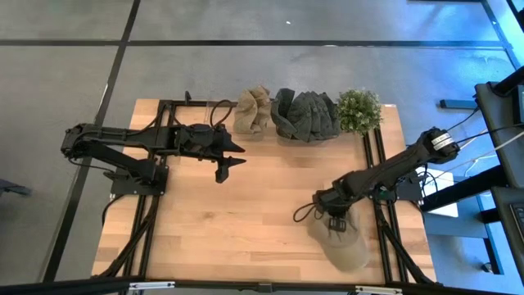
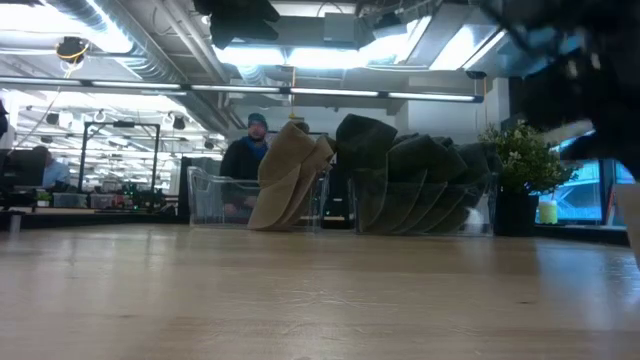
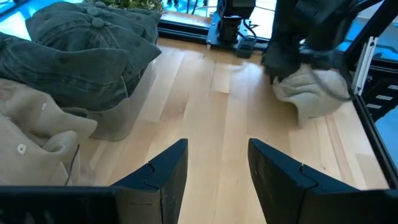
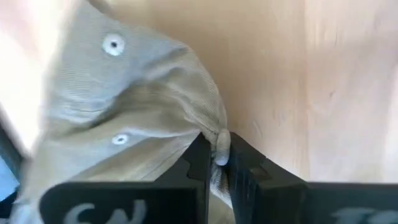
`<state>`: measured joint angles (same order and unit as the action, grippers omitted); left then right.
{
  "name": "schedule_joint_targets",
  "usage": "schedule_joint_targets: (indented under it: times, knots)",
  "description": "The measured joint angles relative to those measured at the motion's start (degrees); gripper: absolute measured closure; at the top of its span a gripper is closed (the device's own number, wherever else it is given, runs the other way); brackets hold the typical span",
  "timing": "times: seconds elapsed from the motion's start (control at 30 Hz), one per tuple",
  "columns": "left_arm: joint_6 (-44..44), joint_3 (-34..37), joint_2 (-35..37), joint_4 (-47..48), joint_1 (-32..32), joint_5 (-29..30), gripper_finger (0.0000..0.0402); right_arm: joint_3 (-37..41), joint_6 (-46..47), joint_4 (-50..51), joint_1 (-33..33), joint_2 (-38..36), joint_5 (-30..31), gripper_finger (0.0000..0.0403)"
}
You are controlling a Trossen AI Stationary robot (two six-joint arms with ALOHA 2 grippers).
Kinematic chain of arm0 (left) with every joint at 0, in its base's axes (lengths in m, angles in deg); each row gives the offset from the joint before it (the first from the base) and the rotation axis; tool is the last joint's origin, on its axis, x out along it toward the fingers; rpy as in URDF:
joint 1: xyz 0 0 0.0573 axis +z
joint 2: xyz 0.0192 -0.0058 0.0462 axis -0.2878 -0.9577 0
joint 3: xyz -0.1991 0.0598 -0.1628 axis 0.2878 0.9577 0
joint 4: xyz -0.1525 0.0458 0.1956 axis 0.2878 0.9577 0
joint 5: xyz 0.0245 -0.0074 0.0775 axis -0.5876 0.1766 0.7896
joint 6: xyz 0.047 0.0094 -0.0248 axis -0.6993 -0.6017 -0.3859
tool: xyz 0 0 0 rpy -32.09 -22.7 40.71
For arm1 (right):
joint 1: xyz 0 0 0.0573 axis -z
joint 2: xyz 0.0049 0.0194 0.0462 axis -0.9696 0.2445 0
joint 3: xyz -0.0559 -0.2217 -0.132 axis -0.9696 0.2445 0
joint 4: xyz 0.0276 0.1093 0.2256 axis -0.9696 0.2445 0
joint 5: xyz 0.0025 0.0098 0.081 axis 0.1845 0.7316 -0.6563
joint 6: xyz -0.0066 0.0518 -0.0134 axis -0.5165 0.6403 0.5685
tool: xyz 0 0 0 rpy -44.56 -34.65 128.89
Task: Pick & Place hat
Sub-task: Put the brown cap into the left transparent bin
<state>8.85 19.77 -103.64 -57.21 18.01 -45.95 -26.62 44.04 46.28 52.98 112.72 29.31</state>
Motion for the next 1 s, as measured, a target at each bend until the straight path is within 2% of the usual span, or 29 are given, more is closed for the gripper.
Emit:
schedule_joint_targets:
  times: [0.1, 0.2, 0.33, 0.4, 0.53, 0.73, 0.83, 1.0]
  knots:
    - [0.06, 0.0, 0.0, 0.01, 0.0, 0.0, 0.0236, -8.02, -2.26, 6.12, 0.94, -0.04, 2.18, 0.0369]
    - [1.16, 0.0, 0.6, 0.09, 0.0, 0.71, 0.0236, -16.68, -3.68, 14.36, 2.62, -0.04, 6.87, 0.0369]
    - [1.44, 0.0, 4.51, -0.98, -0.85, 7.28, 0.0238, -29.1, -4.07, 20.88, 5.78, -0.11, 13.61, 0.0369]
    - [1.79, 0.0, 6.49, -3.32, -2.0, 10.5, 0.0238, -35.08, -5.09, 21.2, 7.54, -0.11, 17.63, 0.0369]
    - [2.27, -0.02, 8.74, -7.14, -4.45, 11.32, 0.0235, -45.48, -10.55, 19.78, 10.62, -0.17, 24.86, 0.0369]
    - [2.09, 3.81, 8.52, -13.12, -5.42, 16.65, 0.0234, -55.47, -19.91, 18.81, 13.33, 1.14, 26.43, 0.0369]
    - [3.17, 3.93, 8.57, -15.66, -3.66, 14.3, 0.0229, -59.14, -23.66, 18.71, 14.18, 3.84, 25.38, 0.0369]
    - [4.63, 3.93, 8.22, -18.58, -2.63, 3.39, 0.022, -65.31, -27.26, 18.42, 15.25, 10.42, 23.59, 0.0369]
